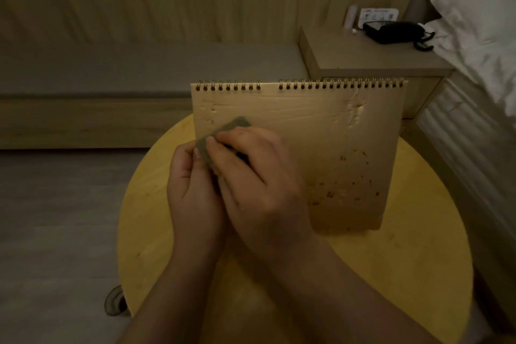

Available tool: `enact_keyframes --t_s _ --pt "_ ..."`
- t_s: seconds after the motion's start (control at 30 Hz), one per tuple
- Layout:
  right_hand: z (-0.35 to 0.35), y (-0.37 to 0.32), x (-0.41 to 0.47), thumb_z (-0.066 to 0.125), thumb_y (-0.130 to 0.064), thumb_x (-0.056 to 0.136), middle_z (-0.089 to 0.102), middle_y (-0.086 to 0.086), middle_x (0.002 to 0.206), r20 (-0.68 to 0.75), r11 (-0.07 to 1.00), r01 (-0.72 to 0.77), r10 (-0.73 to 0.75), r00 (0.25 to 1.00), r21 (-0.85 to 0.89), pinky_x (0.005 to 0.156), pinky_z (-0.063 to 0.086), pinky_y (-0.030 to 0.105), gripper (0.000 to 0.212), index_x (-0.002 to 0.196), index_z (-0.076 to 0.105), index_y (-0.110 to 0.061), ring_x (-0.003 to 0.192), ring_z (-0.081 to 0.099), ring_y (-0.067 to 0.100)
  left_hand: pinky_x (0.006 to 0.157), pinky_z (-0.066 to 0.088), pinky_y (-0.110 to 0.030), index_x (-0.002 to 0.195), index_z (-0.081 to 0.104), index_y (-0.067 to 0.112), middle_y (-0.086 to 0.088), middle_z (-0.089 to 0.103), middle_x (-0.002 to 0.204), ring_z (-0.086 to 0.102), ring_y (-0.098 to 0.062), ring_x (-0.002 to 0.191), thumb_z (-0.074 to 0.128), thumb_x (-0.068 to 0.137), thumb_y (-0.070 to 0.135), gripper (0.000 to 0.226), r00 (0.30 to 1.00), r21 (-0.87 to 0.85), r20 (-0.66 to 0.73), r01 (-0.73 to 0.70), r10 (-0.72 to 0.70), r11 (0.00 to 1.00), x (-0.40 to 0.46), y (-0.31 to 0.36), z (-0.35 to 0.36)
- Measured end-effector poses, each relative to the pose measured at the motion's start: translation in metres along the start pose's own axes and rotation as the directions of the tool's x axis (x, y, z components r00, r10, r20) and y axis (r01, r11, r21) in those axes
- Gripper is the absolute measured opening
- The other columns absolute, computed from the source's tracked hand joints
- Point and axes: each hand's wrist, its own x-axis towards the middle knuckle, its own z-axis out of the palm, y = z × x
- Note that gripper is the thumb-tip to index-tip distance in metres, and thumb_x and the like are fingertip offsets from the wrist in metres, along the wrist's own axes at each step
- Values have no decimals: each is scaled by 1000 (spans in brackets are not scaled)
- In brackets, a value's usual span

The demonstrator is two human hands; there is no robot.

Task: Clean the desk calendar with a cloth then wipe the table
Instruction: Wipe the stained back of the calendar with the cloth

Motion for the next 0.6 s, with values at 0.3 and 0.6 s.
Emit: enact_keyframes --t_s 0.3,0.6 --pt "-29 18 -10 62 -8 106 76 20 111 38 997 10 -7 999 -72 92 56 46 21 114 78 3 104 72 37 72 51 -23 96 66 32 13 71 88 64 -6 83 43 109 20 30 999 109 -47 10 -5 994 3 2 0" --pt "-111 79 -31 69 3 97 73 25 112 45 948 -72 90 995 -309 105 40 24 23 118 76 5 108 60 31 64 44 -7 93 65 39 30 67 81 57 13 74 40 111 23 35 997 202 -79 2 14 979 2 3 2"
